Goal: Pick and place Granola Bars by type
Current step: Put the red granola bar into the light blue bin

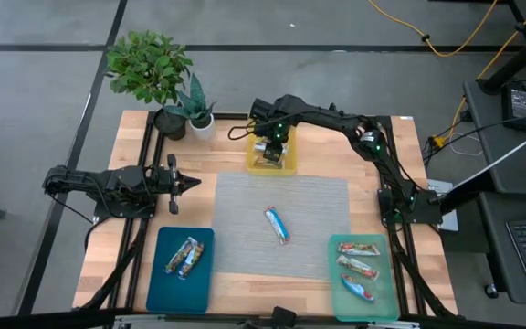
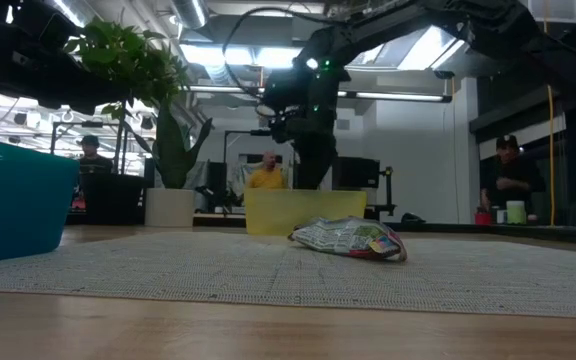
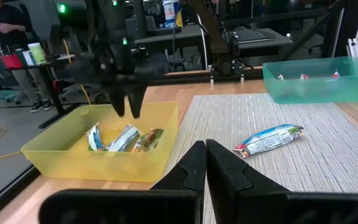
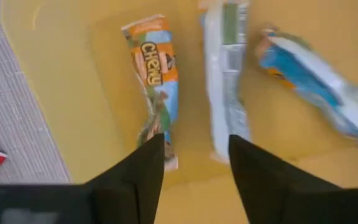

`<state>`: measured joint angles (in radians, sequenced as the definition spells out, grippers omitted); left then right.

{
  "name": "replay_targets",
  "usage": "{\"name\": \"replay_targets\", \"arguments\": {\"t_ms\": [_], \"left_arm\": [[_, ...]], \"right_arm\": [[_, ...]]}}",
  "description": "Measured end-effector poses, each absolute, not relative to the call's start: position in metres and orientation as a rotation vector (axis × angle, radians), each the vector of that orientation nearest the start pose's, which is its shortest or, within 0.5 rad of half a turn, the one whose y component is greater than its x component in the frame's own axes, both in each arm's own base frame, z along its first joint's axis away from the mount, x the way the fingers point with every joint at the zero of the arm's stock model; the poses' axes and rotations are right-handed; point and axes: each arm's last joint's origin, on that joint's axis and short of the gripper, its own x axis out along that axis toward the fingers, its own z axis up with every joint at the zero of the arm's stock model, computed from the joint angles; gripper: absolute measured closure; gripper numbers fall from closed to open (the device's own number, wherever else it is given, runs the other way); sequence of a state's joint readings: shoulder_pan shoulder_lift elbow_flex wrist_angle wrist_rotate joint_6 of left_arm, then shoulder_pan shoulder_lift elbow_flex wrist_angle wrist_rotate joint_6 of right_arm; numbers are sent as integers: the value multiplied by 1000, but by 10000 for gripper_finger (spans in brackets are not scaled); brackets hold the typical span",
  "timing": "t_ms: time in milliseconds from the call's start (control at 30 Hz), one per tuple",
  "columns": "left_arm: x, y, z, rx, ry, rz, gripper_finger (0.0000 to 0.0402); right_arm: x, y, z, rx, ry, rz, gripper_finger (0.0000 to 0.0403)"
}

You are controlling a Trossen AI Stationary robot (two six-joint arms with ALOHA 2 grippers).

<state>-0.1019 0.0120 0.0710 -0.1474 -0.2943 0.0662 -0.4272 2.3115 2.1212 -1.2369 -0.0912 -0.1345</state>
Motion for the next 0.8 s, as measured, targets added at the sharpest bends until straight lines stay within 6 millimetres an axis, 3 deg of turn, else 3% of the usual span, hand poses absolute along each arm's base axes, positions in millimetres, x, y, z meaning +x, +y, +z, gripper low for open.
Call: {"name": "replay_targets", "arguments": {"t_ms": [167, 400, 600, 800], "left_arm": [[93, -1, 173, 83, 93, 189, 397], [93, -1, 173, 83, 93, 189, 394], [93, -1, 173, 83, 93, 189, 397], [93, -1, 173, 83, 93, 189, 393]], "right_arm": [[419, -176, 245, 165, 1359, -234, 216], [405, -143, 299, 123, 1272, -267, 234], [393, -96, 336, 94, 1230, -224, 246], [366, -40, 360, 93, 1317, -241, 249]]}}
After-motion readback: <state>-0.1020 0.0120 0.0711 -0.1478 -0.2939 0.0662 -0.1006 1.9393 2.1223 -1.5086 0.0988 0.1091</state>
